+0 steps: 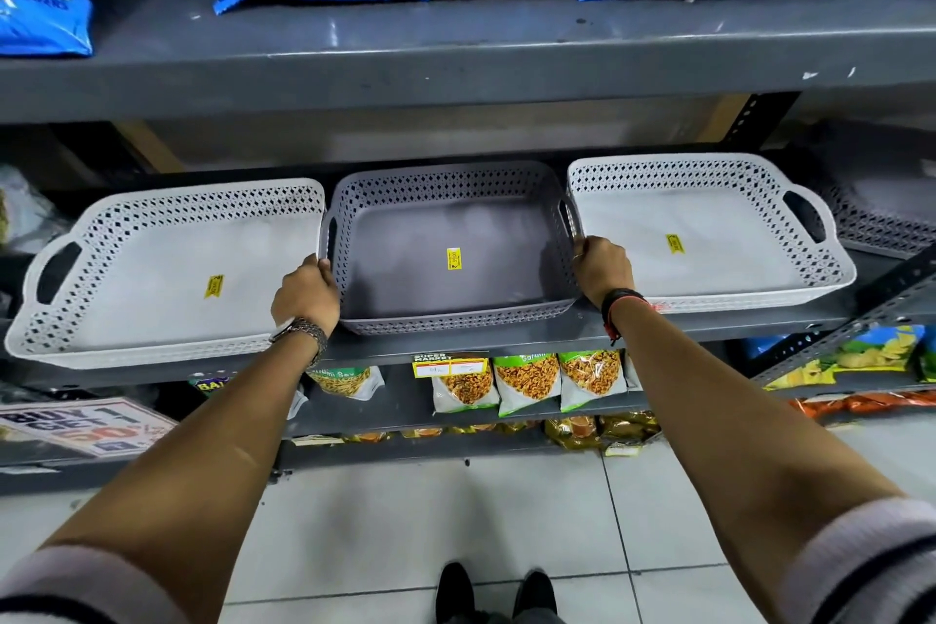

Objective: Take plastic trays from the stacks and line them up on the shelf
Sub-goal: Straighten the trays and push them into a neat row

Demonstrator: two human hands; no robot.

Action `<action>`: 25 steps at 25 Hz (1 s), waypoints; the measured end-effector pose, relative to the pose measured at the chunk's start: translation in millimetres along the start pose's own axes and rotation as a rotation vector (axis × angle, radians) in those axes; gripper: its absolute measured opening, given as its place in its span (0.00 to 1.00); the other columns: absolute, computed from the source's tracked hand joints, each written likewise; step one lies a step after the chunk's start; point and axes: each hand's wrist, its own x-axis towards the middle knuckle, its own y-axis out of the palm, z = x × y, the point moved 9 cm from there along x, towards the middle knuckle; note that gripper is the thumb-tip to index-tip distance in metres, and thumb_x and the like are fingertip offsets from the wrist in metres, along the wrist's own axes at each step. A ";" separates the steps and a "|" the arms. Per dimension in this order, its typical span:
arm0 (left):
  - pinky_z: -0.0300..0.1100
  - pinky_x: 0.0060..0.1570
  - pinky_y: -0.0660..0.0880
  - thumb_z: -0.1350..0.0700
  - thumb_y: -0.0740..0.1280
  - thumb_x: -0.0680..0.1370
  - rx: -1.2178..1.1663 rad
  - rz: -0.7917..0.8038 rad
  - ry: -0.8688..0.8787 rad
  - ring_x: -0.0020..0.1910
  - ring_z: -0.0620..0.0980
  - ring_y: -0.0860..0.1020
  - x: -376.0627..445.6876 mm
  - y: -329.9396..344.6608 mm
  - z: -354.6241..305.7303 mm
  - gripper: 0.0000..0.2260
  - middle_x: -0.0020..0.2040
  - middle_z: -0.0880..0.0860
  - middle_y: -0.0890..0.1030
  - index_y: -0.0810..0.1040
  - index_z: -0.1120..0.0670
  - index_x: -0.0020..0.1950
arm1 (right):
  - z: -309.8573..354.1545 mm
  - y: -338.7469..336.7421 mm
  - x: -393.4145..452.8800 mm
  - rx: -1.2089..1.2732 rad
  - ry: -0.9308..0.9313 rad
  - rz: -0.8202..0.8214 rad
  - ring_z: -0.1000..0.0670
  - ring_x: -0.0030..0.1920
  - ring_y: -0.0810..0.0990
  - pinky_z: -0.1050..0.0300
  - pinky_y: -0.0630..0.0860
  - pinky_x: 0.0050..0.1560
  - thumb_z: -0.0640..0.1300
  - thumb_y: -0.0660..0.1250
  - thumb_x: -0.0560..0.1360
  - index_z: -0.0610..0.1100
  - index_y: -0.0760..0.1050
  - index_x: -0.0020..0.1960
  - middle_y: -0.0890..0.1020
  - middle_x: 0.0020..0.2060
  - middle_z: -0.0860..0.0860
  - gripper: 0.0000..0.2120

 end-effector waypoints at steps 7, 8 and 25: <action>0.55 0.46 0.75 0.52 0.51 0.81 -0.008 0.016 -0.018 0.51 0.69 0.78 -12.8 -1.5 6.9 0.17 0.52 0.68 0.80 0.74 0.62 0.55 | -4.2 -0.7 -16.0 -0.003 0.007 0.017 0.34 0.54 0.77 0.47 0.74 0.51 0.39 0.54 0.77 0.35 0.76 0.55 0.80 0.53 0.33 0.14; 0.55 0.46 0.75 0.52 0.52 0.81 -0.007 0.016 -0.021 0.51 0.69 0.78 -14.0 -2.1 7.8 0.17 0.52 0.68 0.80 0.74 0.62 0.55 | -5.2 -1.7 -17.8 0.007 0.011 0.013 0.34 0.54 0.77 0.47 0.74 0.51 0.39 0.55 0.78 0.35 0.76 0.55 0.80 0.54 0.33 0.14; 0.58 0.54 0.73 0.50 0.52 0.80 0.021 0.062 -0.061 0.60 0.68 0.74 -19.6 0.3 16.1 0.20 0.62 0.68 0.75 0.64 0.61 0.68 | -15.9 0.2 -21.2 0.133 0.033 0.097 0.35 0.55 0.77 0.50 0.72 0.50 0.42 0.54 0.80 0.37 0.74 0.56 0.78 0.56 0.33 0.14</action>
